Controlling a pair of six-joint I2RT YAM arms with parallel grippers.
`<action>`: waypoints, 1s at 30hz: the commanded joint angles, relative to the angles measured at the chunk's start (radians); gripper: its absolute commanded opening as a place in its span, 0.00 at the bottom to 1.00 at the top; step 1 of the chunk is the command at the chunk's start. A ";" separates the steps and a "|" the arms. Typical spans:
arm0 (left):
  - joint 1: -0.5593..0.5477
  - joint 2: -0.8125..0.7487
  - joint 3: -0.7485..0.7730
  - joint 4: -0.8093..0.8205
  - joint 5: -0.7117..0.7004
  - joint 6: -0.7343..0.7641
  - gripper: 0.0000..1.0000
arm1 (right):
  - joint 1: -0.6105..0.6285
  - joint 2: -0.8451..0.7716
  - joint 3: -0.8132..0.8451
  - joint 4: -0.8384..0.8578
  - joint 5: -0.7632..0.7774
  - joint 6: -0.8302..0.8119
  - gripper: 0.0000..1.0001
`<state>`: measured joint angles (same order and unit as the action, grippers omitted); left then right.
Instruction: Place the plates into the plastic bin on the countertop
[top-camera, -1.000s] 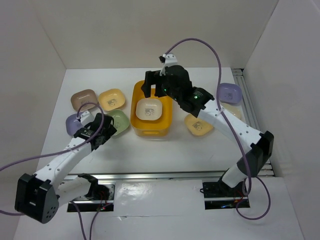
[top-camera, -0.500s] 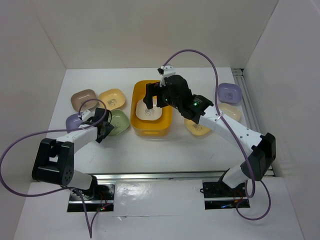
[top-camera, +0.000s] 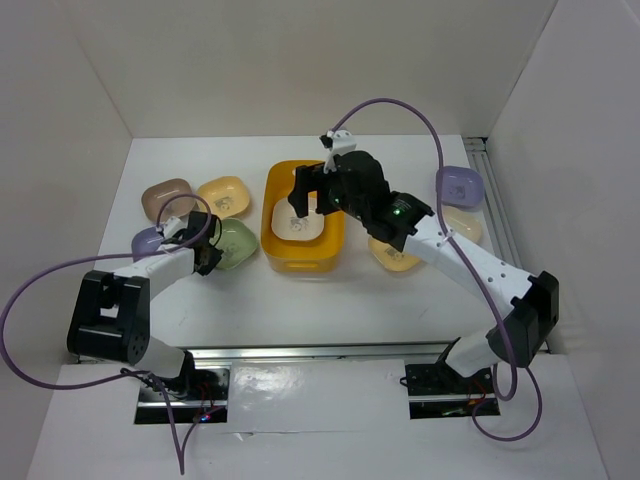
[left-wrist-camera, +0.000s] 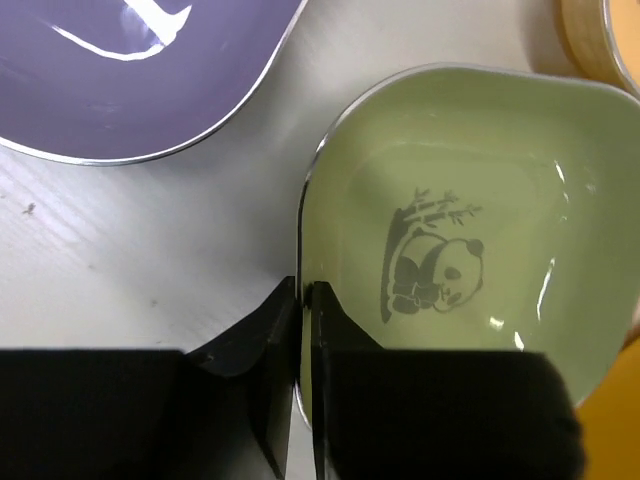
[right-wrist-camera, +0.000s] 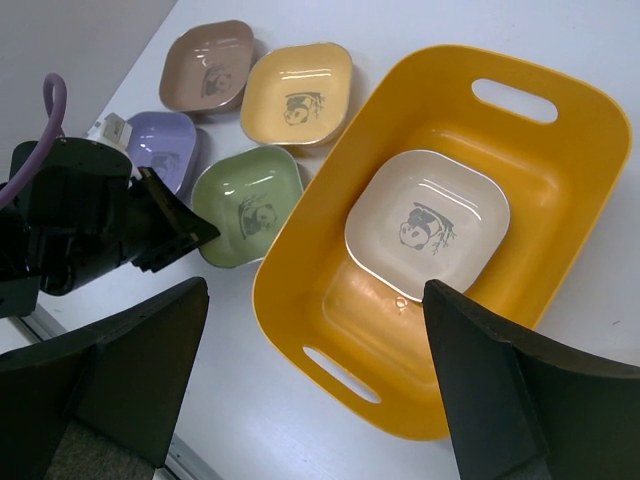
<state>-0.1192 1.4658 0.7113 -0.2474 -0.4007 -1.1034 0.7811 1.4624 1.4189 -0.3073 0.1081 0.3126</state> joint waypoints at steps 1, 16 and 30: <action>0.006 0.001 0.037 -0.030 -0.001 -0.004 0.18 | 0.009 -0.059 -0.003 0.079 0.002 -0.010 0.95; -0.027 -0.125 0.267 -0.292 -0.041 -0.013 0.00 | 0.009 -0.068 0.006 0.070 0.012 -0.001 0.95; -0.231 -0.196 0.597 -0.216 0.017 0.353 0.00 | 0.018 -0.128 0.005 0.045 0.085 -0.029 0.95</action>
<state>-0.3355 1.2163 1.2564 -0.6003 -0.5133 -0.9550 0.7898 1.3819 1.4132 -0.2989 0.1474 0.3111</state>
